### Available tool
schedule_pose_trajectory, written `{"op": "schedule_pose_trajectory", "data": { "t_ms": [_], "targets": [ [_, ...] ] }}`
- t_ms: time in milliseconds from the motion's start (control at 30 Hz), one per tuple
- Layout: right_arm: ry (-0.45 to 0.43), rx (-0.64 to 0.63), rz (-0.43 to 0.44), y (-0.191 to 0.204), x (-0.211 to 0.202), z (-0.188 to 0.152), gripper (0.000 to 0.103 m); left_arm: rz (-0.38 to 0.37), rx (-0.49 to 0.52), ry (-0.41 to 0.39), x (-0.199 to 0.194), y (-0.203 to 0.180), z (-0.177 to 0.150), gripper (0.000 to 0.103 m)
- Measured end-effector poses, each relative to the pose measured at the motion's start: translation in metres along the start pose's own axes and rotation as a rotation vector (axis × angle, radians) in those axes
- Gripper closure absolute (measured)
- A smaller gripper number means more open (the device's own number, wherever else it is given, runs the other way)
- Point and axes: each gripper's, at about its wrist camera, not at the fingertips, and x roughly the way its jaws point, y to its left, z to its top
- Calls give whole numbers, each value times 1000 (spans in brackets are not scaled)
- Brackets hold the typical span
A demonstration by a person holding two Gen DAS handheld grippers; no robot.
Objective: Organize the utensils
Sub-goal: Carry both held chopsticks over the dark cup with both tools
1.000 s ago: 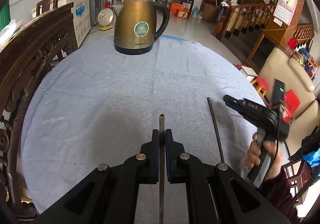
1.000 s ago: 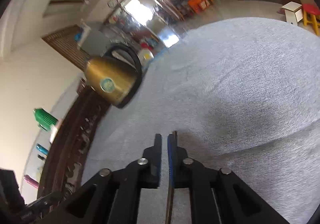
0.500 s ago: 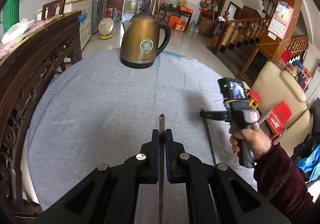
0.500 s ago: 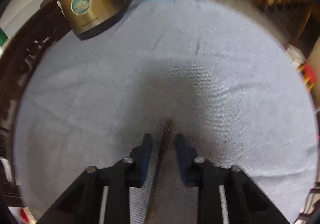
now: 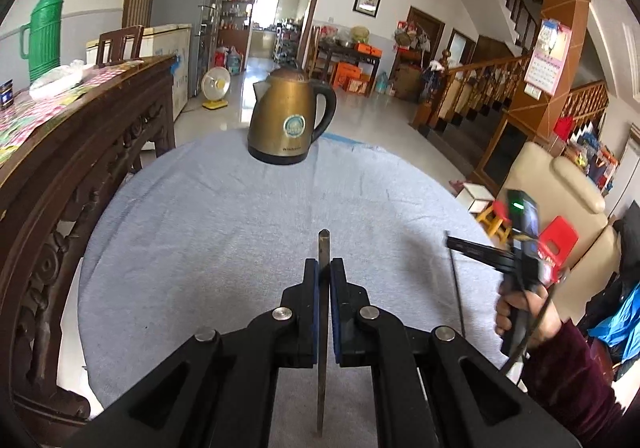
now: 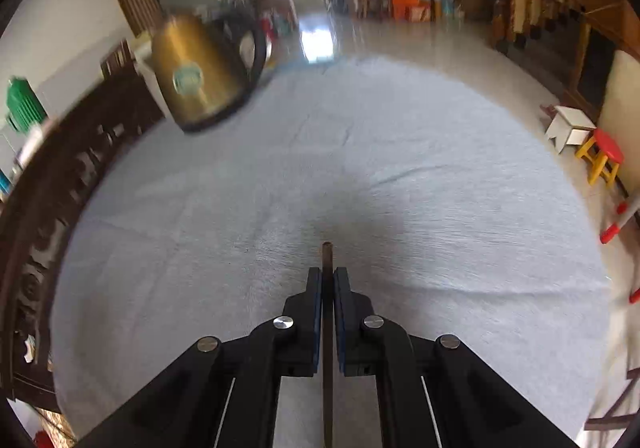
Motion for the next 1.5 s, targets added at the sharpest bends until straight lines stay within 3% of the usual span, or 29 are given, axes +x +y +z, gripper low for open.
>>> {"op": "schedule_pose_trajectory", "data": {
  "t_ms": [200, 367, 800, 1500],
  "targets": [
    [-196, 95, 36, -29, -84, -27, 97, 8, -6, -32, -18, -1, -15, 98],
    [-301, 144, 68, -36, -133, -53, 97, 8, 5, -65, -34, -7, -30, 98],
    [-451, 144, 151, -16, -209, -98, 97, 15, 33, -139, -72, -23, -46, 98],
    [-652, 91, 259, 33, -285, -108, 97, -65, 91, -280, -143, -56, -39, 98]
  ]
}}
